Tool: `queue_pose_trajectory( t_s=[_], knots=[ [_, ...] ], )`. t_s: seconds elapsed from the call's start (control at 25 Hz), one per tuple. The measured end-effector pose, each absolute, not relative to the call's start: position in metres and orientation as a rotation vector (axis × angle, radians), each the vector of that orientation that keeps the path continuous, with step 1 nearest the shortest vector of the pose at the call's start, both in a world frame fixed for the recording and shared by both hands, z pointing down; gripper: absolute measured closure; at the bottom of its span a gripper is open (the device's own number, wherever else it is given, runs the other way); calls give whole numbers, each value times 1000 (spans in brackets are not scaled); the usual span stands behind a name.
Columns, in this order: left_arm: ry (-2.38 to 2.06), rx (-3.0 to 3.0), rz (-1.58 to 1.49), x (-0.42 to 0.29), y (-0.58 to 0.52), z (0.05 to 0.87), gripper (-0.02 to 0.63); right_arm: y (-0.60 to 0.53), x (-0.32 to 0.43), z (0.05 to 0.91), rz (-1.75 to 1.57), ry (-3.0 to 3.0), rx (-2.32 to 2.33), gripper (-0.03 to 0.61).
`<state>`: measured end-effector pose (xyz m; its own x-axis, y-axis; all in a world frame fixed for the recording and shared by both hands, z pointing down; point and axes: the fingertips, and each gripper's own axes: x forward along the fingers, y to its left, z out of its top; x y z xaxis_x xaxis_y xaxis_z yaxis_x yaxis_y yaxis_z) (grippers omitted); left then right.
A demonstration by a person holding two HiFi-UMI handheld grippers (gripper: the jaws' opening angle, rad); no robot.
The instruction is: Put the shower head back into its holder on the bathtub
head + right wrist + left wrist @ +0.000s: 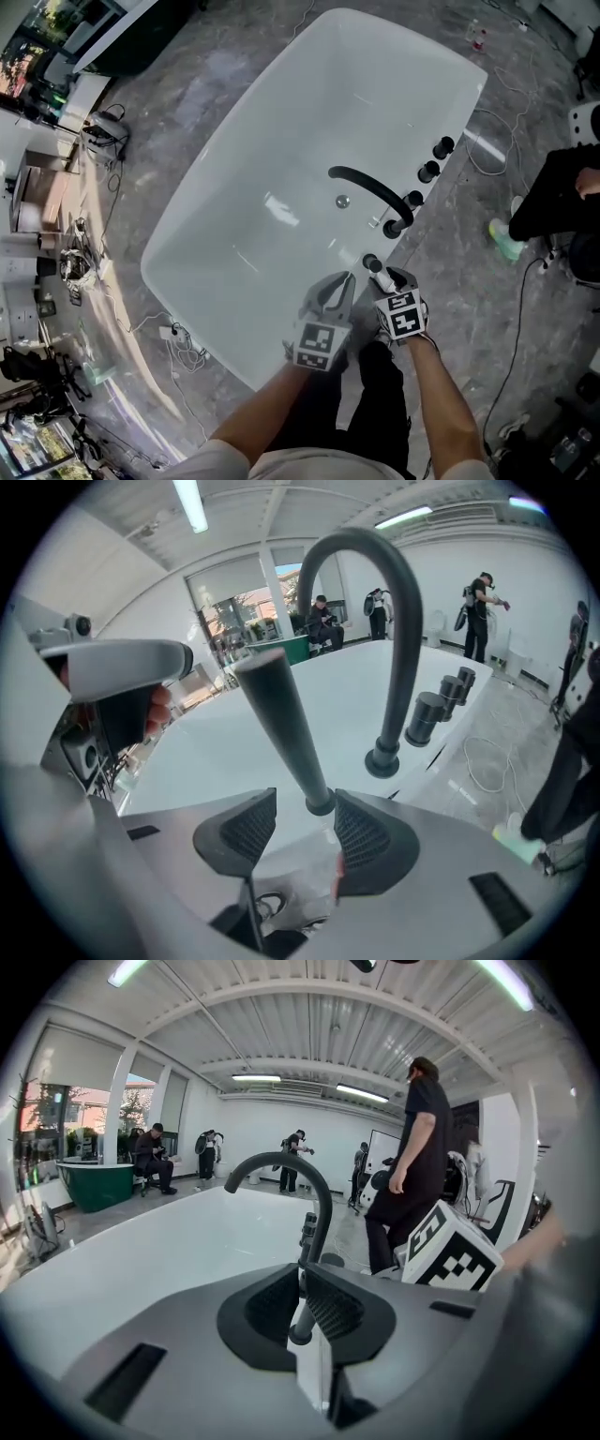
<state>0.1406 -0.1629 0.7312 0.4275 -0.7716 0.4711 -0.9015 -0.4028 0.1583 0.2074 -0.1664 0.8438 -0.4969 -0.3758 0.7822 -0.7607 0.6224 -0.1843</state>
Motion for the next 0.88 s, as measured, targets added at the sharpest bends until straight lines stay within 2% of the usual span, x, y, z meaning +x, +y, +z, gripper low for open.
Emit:
queue_pose_trajectory(
  t_s=[0.2, 0.4, 0.52, 0.68, 0.88],
  knots=[
    [-1326, 2328, 500, 156, -134, 704, 588, -135, 201, 773, 787, -2227, 995, 412],
    [-1247, 2359, 521, 169, -112, 649, 589, -120, 197, 668, 803, -2372, 1164, 512],
    [-1218, 2379, 497, 177, -108, 599, 589, -117, 206, 599, 769, -2447, 1250, 541],
    [-1189, 2443, 392, 190, -104, 540, 592, -107, 222, 526, 653, -2518, 1369, 561],
    [-1166, 2534, 302, 203, -94, 493, 597, -94, 236, 479, 527, -2536, 1476, 565]
  ],
)
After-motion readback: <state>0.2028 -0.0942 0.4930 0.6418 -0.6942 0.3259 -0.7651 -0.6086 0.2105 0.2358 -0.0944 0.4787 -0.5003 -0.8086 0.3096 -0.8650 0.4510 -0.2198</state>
